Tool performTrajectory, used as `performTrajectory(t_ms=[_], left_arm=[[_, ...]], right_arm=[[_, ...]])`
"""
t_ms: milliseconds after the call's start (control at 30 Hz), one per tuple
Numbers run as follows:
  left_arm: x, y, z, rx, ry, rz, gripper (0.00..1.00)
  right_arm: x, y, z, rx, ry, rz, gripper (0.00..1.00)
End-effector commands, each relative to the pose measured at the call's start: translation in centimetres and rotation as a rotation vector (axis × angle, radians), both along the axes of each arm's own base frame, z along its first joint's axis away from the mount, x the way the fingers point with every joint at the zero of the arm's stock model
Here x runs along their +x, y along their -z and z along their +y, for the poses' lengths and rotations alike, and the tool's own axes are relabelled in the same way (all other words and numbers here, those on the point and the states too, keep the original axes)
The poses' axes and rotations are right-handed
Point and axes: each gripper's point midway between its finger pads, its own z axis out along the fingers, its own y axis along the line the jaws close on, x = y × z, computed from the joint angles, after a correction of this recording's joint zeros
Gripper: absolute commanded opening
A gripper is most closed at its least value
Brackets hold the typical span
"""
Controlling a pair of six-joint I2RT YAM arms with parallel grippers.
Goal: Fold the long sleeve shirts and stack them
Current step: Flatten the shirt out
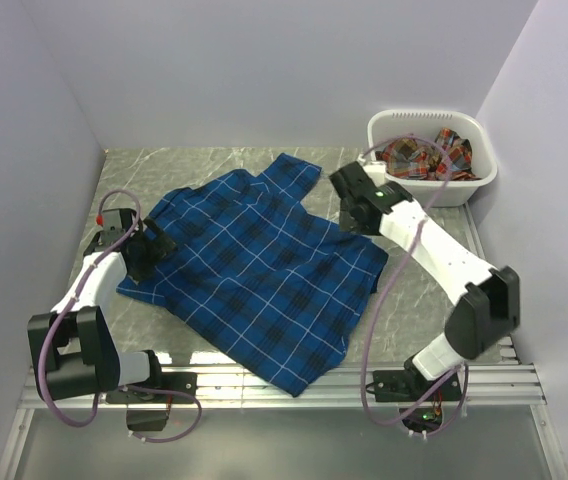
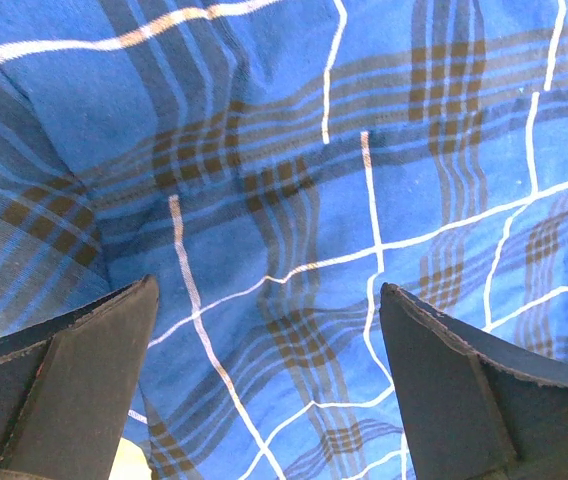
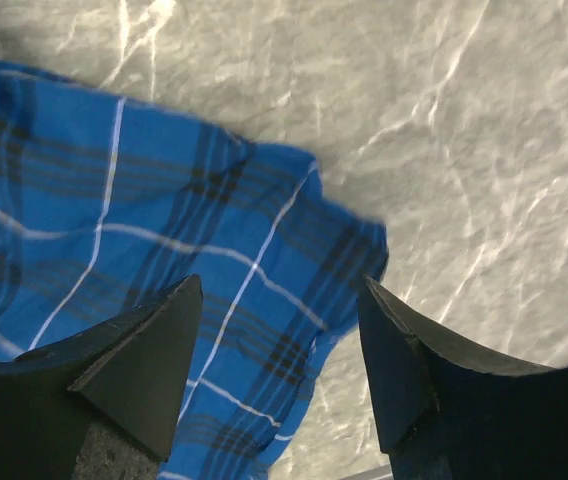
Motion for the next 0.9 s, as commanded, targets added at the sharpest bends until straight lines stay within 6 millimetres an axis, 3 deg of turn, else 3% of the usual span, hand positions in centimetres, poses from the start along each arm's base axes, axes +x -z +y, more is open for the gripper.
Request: performTrajectory(t_ms=[0,33,133,167,233,300,333,367,400,433,500,533,600,633,667,700,733,800,833,867], left_arm=[[1.8,-2.8,-0.8,-0.035,0.021,-0.079,0.99],[2.4,-3.6,-0.9,-0.037,0.019,-0.101,0.99],[4.2,-4.2,-1.5,-0.025,0.038,-0.117,0.99],[4.6,-3.4,-1.7,-0.030,0.043,-0.084,0.99],[6.3,-4.1,-2.6,-0.034,0.067,-0.099,0.99],[7.6,-3.3,-3.5,-0.039,0.082,-0.072,0.99],[8.9,-4.3,-3.6,-0.034,0.087,-0.096,0.99],[9.6,-3.5,-3.9,-0.032,0.094,-0.069,0.99],[10.1,-3.4,-4.2,-0.026,0.106,-0.059,0.99],[11.6,-4.7,-4.2,-0.006,0.110,-0.092,0.99],[13.3,-4.1,-4.3,0.005,0.123,-0.091,0.99],[14.5,-5.0,-4.7,-0.005,0.140,-0.124,0.99],[15.9,-4.2,-5.3,-0.034,0.152,-0.128,0.99],[17.2,-5.0,-5.5,-0.042,0.155,-0.163,0.99],[17.8,-3.9,-5.8,-0.061,0.165,-0.148,0.99],[18.2,-3.8,-7.5,-0.069,0.198,-0.154,0.99],[19.3,-4.4,-7.9,-0.068,0.206,-0.187,0.99],[20.3,-3.4,-9.2,-0.077,0.228,-0.182,0.99],[21.3,-3.9,-9.6,-0.078,0.235,-0.209,0.99],[21.7,-2.8,-9.9,-0.082,0.241,-0.194,0.99]], right_arm=[[0.3,0.6,-1.8,0.137,0.091,-0.045,0.70],[0.4,0.7,-3.6,0.159,0.134,-0.043,0.70],[-0.1,1.1,-2.6,0.241,0.065,-0.053,0.69],[-0.2,1.4,-2.1,0.277,0.050,-0.056,0.69],[-0.4,3.2,-0.9,0.359,0.038,-0.044,0.68],[-0.2,5.0,-0.8,0.431,0.081,-0.052,0.67],[-0.2,5.5,-0.7,0.463,0.095,-0.053,0.66],[0.1,5.9,-1.1,0.486,0.145,-0.070,0.66],[-0.2,7.1,-2.4,0.480,0.202,-0.061,0.66],[-0.2,7.4,-3.3,0.466,0.241,-0.075,0.66],[-0.5,8.2,-4.8,0.470,0.304,-0.088,0.66],[-0.6,7.8,-5.1,0.478,0.312,-0.108,0.66],[-0.9,8.1,-5.7,0.498,0.340,-0.114,0.66],[-0.9,8.2,-6.4,0.515,0.363,-0.120,0.66],[-1.0,8.4,-5.9,0.555,0.352,-0.105,0.66],[-1.0,8.7,-6.0,0.571,0.350,-0.107,0.65],[-1.0,8.9,-6.0,0.583,0.350,-0.103,0.65],[-1.0,9.5,-5.4,0.616,0.328,-0.084,0.65],[-1.0,9.8,-5.5,0.617,0.335,-0.083,0.65],[-1.0,10.0,-5.1,0.646,0.326,-0.073,0.63]])
